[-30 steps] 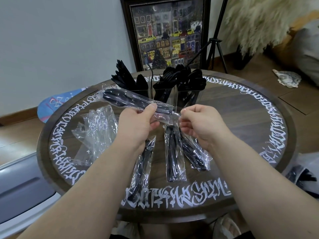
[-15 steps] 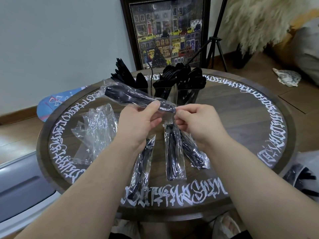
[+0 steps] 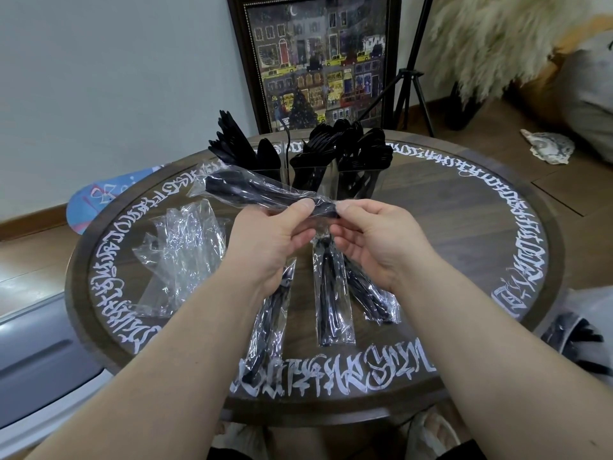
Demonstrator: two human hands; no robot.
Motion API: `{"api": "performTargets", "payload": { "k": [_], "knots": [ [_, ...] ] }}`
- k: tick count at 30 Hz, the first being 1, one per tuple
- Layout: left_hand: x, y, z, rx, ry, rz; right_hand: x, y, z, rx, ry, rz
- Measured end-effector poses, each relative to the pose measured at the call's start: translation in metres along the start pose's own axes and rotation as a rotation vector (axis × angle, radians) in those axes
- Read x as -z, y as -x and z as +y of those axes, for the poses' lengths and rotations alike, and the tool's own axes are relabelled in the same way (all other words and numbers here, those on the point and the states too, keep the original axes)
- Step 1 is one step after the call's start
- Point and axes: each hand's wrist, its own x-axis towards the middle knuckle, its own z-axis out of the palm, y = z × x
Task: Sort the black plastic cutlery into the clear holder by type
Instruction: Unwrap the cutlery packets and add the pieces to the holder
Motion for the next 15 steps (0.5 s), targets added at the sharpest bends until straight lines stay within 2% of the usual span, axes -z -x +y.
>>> {"api": "performTargets", "payload": {
  "k": [6,10,15],
  "knots": [
    [0.003,-0.002,-0.001,0.001,-0.068,0.029,0.000,-0.001,0.001,-0.006,0.041,-0.003],
    [0.007,-0.004,0.006,-0.055,0.021,0.097,0.003,-0.004,-0.001,0.000,0.069,0.057],
    [0.010,-0.007,0.005,-0.062,0.034,0.125,0.005,-0.003,-0.002,-0.036,0.060,0.019]
  ]
}}
